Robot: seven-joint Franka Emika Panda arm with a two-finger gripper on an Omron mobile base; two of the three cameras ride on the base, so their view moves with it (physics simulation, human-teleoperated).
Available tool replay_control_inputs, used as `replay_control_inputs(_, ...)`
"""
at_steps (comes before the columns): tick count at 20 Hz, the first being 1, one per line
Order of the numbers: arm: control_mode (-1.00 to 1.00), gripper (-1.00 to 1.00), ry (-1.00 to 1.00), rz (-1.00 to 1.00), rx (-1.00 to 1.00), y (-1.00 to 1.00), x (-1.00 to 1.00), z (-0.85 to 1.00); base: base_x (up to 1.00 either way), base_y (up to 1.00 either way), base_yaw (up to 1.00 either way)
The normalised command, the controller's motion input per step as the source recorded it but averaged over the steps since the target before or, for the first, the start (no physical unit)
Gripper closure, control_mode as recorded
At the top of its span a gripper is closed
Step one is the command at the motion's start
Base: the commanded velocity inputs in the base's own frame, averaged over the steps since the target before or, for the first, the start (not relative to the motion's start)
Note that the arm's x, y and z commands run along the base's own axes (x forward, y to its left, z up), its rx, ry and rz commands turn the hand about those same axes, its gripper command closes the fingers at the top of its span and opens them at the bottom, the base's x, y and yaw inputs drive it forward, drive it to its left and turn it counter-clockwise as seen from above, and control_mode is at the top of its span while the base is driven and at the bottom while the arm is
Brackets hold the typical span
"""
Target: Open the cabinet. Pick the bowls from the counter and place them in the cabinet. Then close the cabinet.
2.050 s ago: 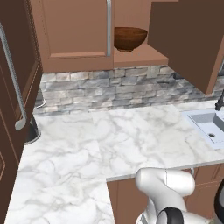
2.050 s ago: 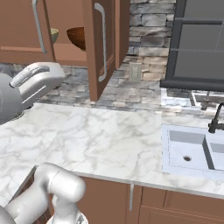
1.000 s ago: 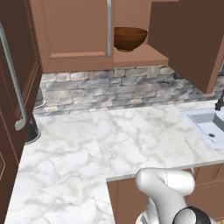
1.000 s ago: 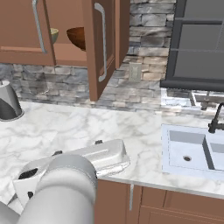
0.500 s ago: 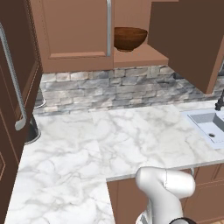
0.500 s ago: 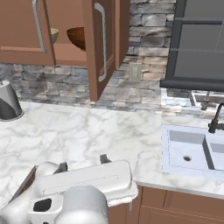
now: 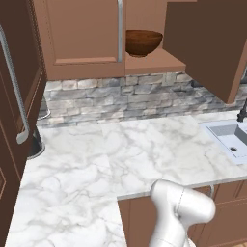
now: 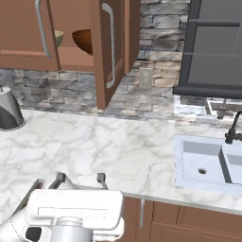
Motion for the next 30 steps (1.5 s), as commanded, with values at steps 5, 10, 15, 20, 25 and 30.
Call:
replay_control_inputs(5, -1.0, -1.0, 0.06, -0.08, 0.14, 0.0, 0.33, 0.09, 0.0, 0.0, 0.0)
replay_control_inputs(10, -1.0, -1.0, 0.35, 0.0, -0.03, 0.0, 0.58, 0.27, 0.0, 0.0, 0.0)
replay_control_inputs(15, -1.0, -1.0, 0.1, 0.13, 0.0, 0.0, 0.23, 0.17, 0.0, 0.0, 0.0)
replay_control_inputs(20, -1.0, -1.0, 0.0, 0.18, -0.02, 0.01, 0.02, 0.15, 0.0, 0.0, 0.0)
replay_control_inputs(25, -1.0, -1.0, 0.0, 0.19, -0.03, 0.15, 0.0, 0.21, 0.0, 0.0, 0.0)
replay_control_inputs(30, -1.0, -1.0, 0.0, 0.17, -0.03, 0.29, 0.0, 0.2, 0.0, 0.0, 0.0)
